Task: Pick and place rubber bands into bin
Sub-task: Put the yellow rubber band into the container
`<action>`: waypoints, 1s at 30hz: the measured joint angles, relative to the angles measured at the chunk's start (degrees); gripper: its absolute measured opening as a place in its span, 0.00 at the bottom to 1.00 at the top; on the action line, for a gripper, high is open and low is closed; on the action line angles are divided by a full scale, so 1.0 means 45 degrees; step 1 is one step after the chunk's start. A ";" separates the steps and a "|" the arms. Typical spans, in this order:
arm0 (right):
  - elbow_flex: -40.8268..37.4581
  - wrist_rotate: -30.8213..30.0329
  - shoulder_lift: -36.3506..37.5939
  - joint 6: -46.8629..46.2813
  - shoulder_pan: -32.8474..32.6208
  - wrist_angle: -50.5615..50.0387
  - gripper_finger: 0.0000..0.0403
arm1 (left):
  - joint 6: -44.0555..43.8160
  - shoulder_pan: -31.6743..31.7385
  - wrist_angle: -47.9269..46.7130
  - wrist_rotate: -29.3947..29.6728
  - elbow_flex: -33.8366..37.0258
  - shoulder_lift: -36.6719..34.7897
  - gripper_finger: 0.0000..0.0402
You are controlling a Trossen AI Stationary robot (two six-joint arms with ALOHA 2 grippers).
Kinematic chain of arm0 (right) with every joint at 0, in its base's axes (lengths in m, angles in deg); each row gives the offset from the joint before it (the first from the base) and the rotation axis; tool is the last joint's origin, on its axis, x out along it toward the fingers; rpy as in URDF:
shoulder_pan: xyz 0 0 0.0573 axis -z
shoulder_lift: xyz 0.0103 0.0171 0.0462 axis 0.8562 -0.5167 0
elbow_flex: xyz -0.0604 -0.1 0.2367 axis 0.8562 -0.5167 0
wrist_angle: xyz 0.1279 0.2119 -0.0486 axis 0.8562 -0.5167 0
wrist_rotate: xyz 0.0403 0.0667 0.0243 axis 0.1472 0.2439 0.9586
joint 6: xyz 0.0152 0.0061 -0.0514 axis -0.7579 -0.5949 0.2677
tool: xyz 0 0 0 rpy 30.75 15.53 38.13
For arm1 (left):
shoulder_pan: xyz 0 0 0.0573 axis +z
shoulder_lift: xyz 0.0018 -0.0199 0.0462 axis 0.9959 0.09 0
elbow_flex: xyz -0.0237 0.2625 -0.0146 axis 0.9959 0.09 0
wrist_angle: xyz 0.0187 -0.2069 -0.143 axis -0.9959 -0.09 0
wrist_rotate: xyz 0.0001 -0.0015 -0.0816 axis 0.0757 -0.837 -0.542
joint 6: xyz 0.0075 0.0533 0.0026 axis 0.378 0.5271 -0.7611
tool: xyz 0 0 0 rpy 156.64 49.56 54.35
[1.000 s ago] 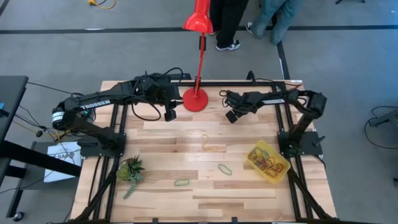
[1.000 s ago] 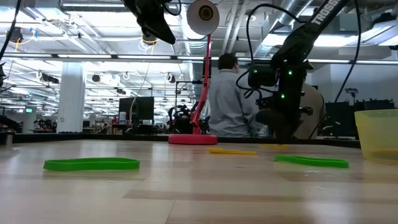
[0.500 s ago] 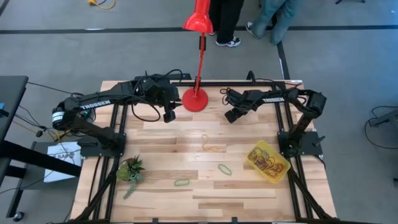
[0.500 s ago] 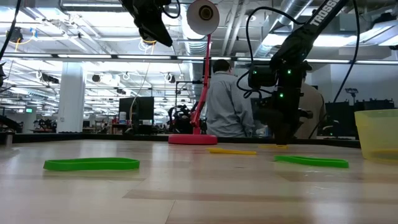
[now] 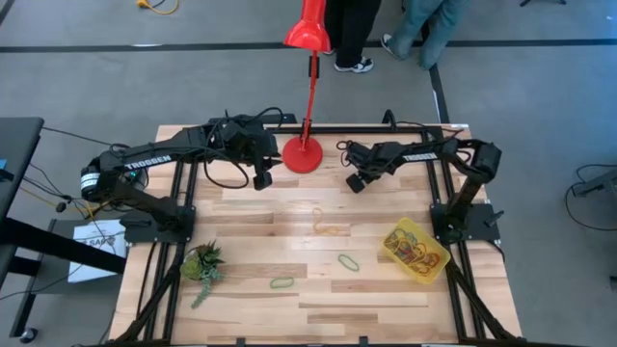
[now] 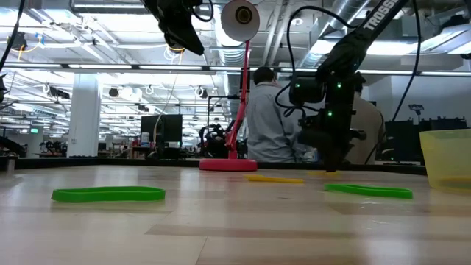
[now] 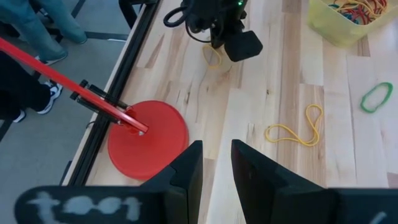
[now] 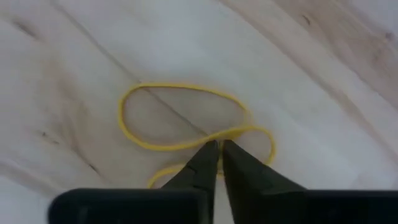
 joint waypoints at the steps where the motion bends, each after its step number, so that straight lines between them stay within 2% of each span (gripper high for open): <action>1: 0.0091 0.0022 0.0170 0.0255 -0.0026 -0.0073 0.03 | 0.0000 0.0000 0.0001 -0.0002 0.0000 0.0000 0.19; 6: 0.1080 0.0121 0.1546 0.0554 -0.0358 -0.1825 0.01 | 0.0000 0.0000 -0.0001 -0.0002 0.0000 0.0000 0.19; 10: 0.2403 -0.0099 0.3099 -0.0086 -0.1190 -0.5073 0.01 | -0.0005 -0.0005 -0.0081 -0.0007 0.0000 0.0000 0.19; 13: 0.3358 -0.0069 0.4484 -0.1318 -0.2370 -0.7518 0.00 | -0.0010 -0.0005 -0.0086 -0.0007 0.0000 0.0000 0.19; 16: 0.3573 0.0676 0.5704 -0.3675 -0.3874 -0.9924 0.00 | -0.0015 -0.0005 -0.0083 -0.0011 0.0000 0.0000 0.19; 20: 0.3267 0.1403 0.7209 -0.7569 -0.6695 -1.1525 0.00 | -0.0019 -0.0010 -0.0078 -0.0021 0.0000 0.0000 0.19; 25: 0.2288 0.1389 0.8039 -1.2211 -1.0761 -1.1481 0.00 | -0.0061 -0.0015 -0.0074 -0.0250 0.0000 0.0000 0.19; 30: 0.1291 0.1410 0.7682 -1.5484 -1.3964 -1.0901 0.00 | -0.0279 -0.0015 -0.0045 -0.0354 0.0000 0.0000 0.19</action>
